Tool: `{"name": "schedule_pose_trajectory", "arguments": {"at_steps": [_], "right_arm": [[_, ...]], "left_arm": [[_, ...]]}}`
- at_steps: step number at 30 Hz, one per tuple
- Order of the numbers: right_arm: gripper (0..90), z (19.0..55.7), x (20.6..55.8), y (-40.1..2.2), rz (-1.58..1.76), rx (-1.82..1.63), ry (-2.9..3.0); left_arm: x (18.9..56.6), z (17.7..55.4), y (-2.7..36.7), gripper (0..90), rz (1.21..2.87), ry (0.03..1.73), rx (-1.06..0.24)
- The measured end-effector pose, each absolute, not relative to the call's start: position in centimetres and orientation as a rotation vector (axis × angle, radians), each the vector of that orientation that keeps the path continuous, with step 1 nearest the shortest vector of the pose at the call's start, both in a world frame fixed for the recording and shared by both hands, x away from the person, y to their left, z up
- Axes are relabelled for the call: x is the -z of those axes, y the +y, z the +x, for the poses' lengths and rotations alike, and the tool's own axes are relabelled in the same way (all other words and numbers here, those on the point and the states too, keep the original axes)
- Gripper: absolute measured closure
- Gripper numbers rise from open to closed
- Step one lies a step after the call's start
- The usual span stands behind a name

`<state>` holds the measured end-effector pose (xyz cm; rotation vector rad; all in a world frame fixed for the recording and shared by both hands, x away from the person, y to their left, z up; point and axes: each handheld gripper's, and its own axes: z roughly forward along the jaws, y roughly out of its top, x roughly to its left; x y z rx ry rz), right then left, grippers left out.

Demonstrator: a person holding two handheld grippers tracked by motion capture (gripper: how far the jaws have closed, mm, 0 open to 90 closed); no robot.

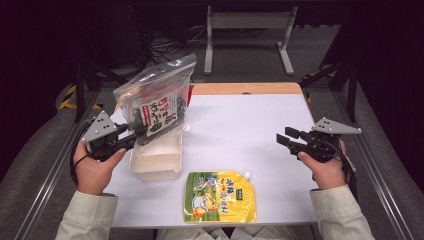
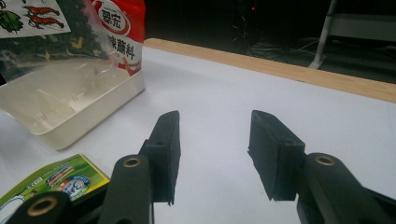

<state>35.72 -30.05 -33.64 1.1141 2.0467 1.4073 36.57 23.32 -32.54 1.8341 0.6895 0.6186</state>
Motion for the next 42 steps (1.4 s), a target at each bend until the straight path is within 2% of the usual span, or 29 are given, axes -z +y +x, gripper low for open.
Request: {"name": "schedule_pose_trajectory", "arguments": {"at_steps": [42], "right_arm": [[52.0, 36.2, 34.7, -29.2, 1.111, -1.373, 2.09]], "left_arm": [[36.2, 39.2, 24.4, 71.0, 1.876, 0.759, -0.633]]}}
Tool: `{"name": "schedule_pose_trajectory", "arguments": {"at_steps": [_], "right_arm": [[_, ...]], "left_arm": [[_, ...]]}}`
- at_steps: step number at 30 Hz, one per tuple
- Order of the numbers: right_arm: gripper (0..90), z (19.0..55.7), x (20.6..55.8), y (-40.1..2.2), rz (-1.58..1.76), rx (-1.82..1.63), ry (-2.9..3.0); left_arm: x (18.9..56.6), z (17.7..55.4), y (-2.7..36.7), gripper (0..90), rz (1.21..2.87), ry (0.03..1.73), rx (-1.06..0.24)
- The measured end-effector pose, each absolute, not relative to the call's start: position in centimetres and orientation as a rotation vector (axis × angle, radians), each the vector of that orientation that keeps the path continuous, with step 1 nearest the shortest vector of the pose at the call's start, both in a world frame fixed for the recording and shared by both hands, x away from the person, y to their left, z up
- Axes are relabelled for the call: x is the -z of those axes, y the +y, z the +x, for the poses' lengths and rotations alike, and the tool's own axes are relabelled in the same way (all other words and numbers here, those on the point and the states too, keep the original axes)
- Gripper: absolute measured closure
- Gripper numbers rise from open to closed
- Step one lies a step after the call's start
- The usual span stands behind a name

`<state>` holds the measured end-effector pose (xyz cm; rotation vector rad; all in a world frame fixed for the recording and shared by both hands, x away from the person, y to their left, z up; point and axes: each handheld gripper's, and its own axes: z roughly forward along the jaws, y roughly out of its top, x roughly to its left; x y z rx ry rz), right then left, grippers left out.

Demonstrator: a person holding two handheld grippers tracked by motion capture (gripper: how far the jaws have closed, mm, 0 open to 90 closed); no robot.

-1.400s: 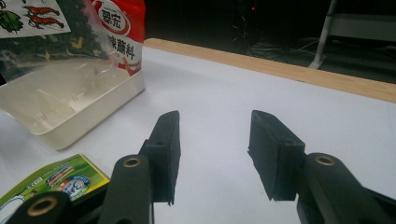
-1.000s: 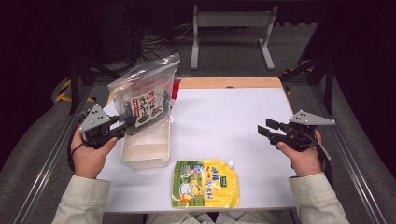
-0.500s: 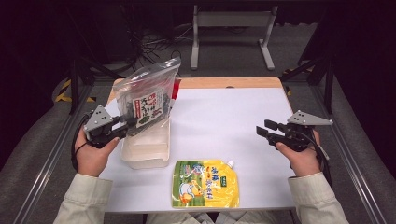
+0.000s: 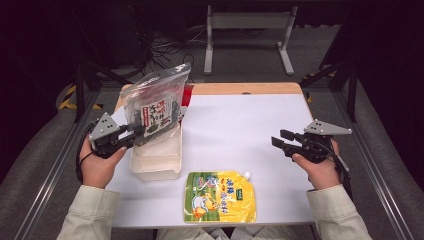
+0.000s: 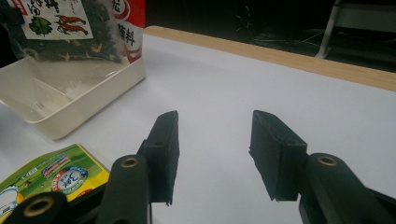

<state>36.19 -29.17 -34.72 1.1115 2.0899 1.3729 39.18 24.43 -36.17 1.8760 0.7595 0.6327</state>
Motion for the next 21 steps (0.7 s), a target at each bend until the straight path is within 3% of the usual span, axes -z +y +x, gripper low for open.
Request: {"name": "schedule_pose_trajectory", "arguments": {"at_steps": [21], "right_arm": [[50.2, 36.2, 34.9, -29.0, 1.116, -1.378, 2.099]], "left_arm": [[38.0, 40.2, 24.7, 70.3, 1.957, 0.836, -0.499]]}}
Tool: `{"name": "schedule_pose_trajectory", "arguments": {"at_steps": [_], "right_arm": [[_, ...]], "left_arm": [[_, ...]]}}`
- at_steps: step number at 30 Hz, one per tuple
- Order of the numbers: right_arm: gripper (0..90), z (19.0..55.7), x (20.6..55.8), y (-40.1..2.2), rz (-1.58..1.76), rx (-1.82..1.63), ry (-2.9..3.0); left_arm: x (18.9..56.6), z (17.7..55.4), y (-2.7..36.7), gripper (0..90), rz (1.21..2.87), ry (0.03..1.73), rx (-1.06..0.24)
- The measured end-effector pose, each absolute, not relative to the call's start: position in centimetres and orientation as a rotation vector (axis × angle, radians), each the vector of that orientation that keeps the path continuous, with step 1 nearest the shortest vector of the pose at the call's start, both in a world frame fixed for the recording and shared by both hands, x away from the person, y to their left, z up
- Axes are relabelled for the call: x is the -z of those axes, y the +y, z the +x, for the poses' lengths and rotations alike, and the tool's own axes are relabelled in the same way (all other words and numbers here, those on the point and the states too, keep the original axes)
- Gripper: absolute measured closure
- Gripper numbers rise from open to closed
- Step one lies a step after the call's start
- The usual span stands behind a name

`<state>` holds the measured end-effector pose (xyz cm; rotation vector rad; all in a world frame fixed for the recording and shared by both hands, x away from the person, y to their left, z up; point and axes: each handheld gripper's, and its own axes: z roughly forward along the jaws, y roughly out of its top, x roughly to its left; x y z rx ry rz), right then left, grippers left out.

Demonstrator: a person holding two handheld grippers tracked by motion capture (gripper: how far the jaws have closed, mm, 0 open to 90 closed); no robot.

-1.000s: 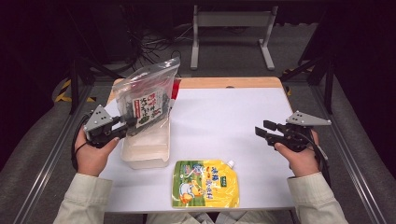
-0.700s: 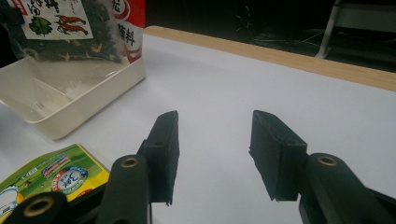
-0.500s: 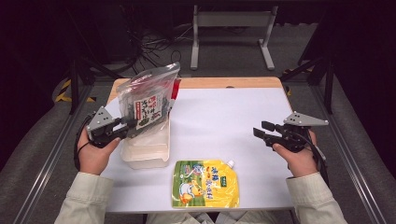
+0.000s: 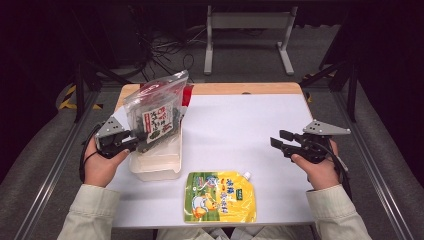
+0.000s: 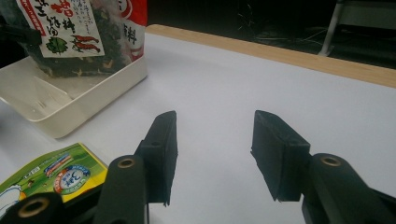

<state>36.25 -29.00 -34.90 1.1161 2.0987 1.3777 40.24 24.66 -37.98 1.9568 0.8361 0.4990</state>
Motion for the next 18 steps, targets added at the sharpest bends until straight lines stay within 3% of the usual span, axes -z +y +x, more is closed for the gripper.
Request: {"name": "schedule_pose_trajectory", "arguments": {"at_steps": [18], "right_arm": [[48.7, 36.35, 35.15, -28.89, 1.121, -1.376, 2.11]], "left_arm": [[38.18, 40.3, 24.36, 70.0, 2.04, 0.93, -0.442]]}}
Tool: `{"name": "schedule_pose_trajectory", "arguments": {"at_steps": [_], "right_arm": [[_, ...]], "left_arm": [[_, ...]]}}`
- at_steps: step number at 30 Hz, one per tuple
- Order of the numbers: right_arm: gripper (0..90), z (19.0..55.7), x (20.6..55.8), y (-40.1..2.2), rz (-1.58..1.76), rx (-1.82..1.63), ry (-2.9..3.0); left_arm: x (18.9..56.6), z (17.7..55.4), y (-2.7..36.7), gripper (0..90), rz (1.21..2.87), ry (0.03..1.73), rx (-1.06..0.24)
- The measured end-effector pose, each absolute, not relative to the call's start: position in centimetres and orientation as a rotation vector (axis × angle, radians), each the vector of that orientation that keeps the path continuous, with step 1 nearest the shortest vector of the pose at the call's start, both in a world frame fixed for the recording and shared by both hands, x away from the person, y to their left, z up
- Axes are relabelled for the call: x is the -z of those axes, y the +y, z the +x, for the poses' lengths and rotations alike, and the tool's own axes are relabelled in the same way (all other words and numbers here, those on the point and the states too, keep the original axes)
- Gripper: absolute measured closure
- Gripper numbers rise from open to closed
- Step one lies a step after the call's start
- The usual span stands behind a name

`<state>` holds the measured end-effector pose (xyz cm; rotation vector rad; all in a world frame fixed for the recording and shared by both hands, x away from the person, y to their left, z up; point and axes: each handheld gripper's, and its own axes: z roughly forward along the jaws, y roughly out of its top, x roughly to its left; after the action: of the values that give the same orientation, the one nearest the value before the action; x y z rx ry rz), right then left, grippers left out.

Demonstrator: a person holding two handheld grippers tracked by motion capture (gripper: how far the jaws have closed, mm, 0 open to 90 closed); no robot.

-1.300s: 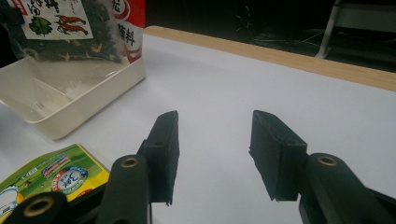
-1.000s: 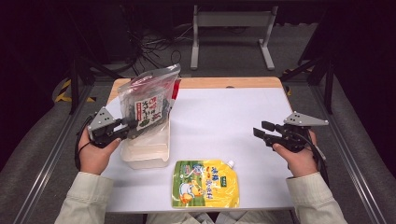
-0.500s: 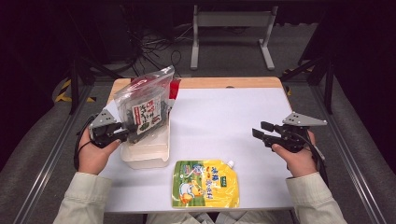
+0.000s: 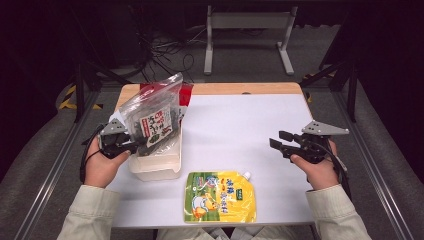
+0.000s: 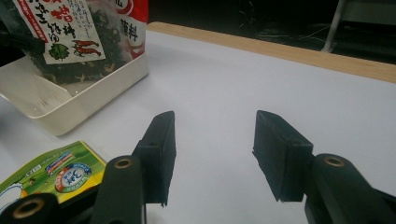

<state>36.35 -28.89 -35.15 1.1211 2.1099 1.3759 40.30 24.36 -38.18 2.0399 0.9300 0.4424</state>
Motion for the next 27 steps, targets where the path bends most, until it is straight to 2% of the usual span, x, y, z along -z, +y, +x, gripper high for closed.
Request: {"name": "schedule_pose_trajectory", "arguments": {"at_steps": [10, 12, 13, 14, 15, 18, 22, 27], "right_arm": [[48.1, 36.4, 35.2, -28.8, 1.125, -1.379, 2.114], [48.0, 36.4, 35.2, -28.9, 1.126, -1.378, 2.114], [48.0, 36.4, 35.2, -28.9, 1.126, -1.378, 2.114], [47.9, 36.4, 35.2, -28.9, 1.127, -1.377, 2.114], [47.9, 36.4, 35.2, -28.9, 1.124, -1.376, 2.113], [47.8, 36.3, 35.2, -29.0, 1.124, -1.379, 2.11], [47.6, 36.3, 35.2, -29.1, 1.13, -1.377, 2.107], [47.5, 36.4, 35.2, -29.2, 1.129, -1.38, 2.107]], "left_arm": [[38.2, 40.2, 24.2, 67.7, 2.037, 0.945, -0.422], [38.1, 40.1, 24.2, 62.7, 2.042, 0.966, -0.431], [38.1, 40.1, 24.2, 56.7, 2.042, 0.966, -0.431], [38.0, 39.9, 24.2, 56.7, 2.043, 0.984, -0.443], [37.8, 39.8, 24.2, 48.7, 2.049, 0.995, -0.457], [37.2, 39.3, 24.4, 36.2, 2.028, 1.014, -0.47], [36.4, 38.4, 24.5, 29.9, 2.033, 1.024, -0.472], [35.4, 37.0, 24.3, 24.1, 2.089, 0.999, -0.402]]}}
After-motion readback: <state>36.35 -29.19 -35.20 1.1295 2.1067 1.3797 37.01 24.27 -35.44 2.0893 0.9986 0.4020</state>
